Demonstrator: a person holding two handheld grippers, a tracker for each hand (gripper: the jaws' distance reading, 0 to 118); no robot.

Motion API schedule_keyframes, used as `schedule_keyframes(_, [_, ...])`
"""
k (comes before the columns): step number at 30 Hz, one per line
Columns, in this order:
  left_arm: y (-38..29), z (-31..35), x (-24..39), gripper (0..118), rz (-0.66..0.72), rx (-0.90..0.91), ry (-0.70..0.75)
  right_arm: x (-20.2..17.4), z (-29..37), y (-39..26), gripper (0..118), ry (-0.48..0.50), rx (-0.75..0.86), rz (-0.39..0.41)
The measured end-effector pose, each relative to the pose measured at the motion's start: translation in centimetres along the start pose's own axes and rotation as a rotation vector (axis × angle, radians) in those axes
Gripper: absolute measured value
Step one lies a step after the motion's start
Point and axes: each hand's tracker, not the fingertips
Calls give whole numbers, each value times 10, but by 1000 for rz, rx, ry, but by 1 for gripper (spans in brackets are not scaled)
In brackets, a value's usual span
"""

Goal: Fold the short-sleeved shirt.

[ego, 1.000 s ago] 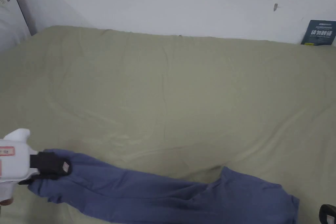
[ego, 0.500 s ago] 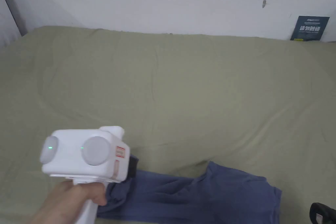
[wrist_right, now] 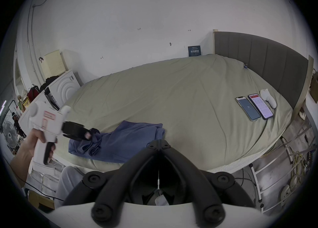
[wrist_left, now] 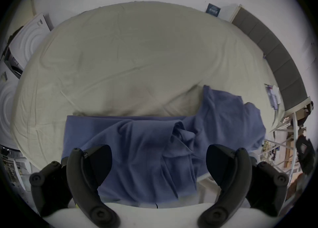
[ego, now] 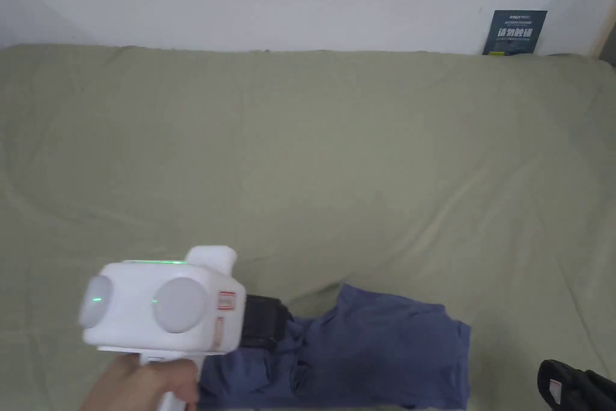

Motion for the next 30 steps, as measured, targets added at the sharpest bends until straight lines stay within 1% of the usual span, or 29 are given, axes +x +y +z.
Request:
schedule_keyframes(1, [-1, 12, -18, 79, 64, 49, -27, -2, -2, 0, 1, 3, 0, 3])
schedule_keyframes(2, [-4, 23, -37, 45, 117, 90, -58, -4, -3, 0, 1, 9, -2, 5])
schedule_keyframes(3, [-5, 24, -56, 3, 150, 96, -83, -5, -5, 1, 1, 16, -6, 7])
schedule_keyframes(4, [-7, 18, -74, 0, 187, 94, -121, -7, -8, 0, 1, 24, -12, 7])
schedule_keyframes(5, [-11, 11, -88, 0, 228, 71, -146, -10, -9, -1, 1, 31, -16, 7])
schedule_keyframes(7, [-20, -13, -109, 0, 277, 35, -269, -13, -12, -3, 1, 48, -30, 6])
schedule_keyframes(9, [-24, -30, -107, 0, 317, -11, -362, -17, -13, -5, 1, 51, -39, 6])
schedule_keyframes(11, [-26, -49, -94, 0, 308, -28, -444, -20, -13, -7, 1, 52, -48, 8])
schedule_keyframes(14, [-27, -84, -61, 0, 260, -87, -464, -22, -10, -7, 1, 52, -52, 15])
schedule_keyframes(15, [-29, -96, -51, 0, 264, -137, -480, -23, -10, -7, 1, 50, -54, 17])
schedule_keyframes(17, [-30, -117, -36, 0, 278, -165, -530, -23, -8, -7, 1, 45, -54, 19])
schedule_keyframes(18, [-32, -124, -34, 0, 268, -148, -505, -22, -8, -6, 1, 43, -54, 17])
schedule_keyframes(20, [-33, -132, -42, 0, 276, -133, -510, -21, -7, -6, 1, 47, -57, 12])
schedule_keyframes(21, [-32, -127, -49, 0, 336, -137, -553, -21, -7, -6, 1, 48, -61, 14])
schedule_keyframes(22, [-32, -123, -52, 0, 360, -145, -567, -21, -8, -7, 1, 46, -63, 20])
schedule_keyframes(24, [-26, -101, -60, 0, 316, -123, -515, -22, -10, -6, 1, 49, -64, 24])
schedule_keyframes(26, [-21, -71, -75, 0, 284, -53, -494, -25, -14, -5, 1, 58, -70, 23])
schedule_keyframes(28, [-17, -37, -98, 0, 296, -14, -473, -29, -17, -4, 1, 73, -70, 26])
schedule_keyframes(30, [-18, -10, -123, 0, 316, 41, -379, -34, -19, -4, 1, 89, -70, 34])
